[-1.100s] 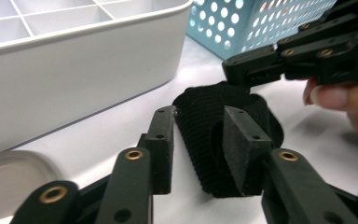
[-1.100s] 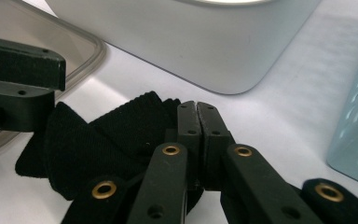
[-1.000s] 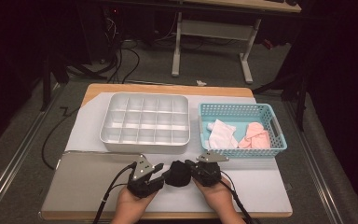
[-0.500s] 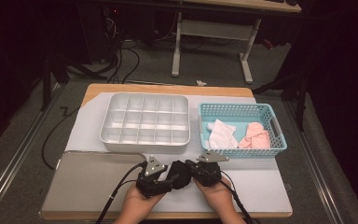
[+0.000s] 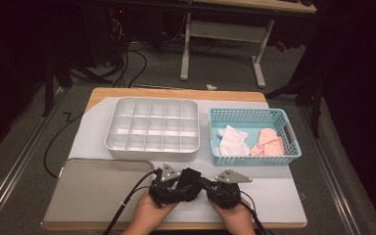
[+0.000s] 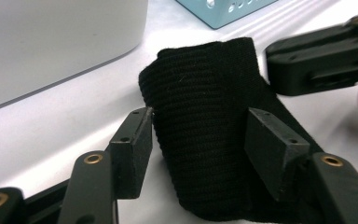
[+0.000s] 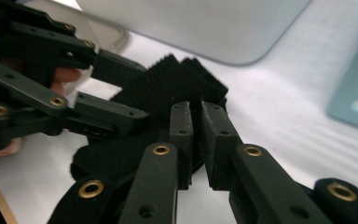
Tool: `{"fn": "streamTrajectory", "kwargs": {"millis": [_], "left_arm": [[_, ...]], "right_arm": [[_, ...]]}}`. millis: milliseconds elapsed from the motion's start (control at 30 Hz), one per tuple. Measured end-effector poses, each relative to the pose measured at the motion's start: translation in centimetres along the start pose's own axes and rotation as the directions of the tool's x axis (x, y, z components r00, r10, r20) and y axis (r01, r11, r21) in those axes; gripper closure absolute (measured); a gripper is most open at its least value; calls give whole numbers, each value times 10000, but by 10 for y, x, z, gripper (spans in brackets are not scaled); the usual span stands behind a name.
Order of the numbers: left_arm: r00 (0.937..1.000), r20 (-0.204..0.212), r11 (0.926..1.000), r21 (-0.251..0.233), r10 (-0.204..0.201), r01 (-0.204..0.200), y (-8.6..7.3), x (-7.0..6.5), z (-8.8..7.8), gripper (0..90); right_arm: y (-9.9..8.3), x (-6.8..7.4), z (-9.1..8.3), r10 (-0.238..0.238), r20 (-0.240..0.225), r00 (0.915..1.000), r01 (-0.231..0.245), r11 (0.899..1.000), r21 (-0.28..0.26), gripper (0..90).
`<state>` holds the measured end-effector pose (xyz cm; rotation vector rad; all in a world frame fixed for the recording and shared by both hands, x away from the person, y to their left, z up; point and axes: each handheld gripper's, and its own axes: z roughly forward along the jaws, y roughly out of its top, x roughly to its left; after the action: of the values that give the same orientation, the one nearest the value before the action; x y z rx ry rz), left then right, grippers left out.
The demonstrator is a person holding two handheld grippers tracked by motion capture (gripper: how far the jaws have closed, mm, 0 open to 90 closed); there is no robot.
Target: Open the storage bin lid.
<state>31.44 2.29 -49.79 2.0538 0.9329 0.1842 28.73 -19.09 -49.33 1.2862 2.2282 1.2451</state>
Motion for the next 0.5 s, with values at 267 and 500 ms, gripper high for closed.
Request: {"fn": "streamTrajectory", "kwargs": {"millis": [267,500], "left_arm": [[9989,310,9993,88,-359,356,1,5,3,415],[9919,760,9945,348,-1015,991,2,13,4,378]], "right_arm": [[-3,-6,16,-12,119,9999,4,9977,676,845],[-2,-8,19,-91,30,10000,88,9966,823,848]]}}
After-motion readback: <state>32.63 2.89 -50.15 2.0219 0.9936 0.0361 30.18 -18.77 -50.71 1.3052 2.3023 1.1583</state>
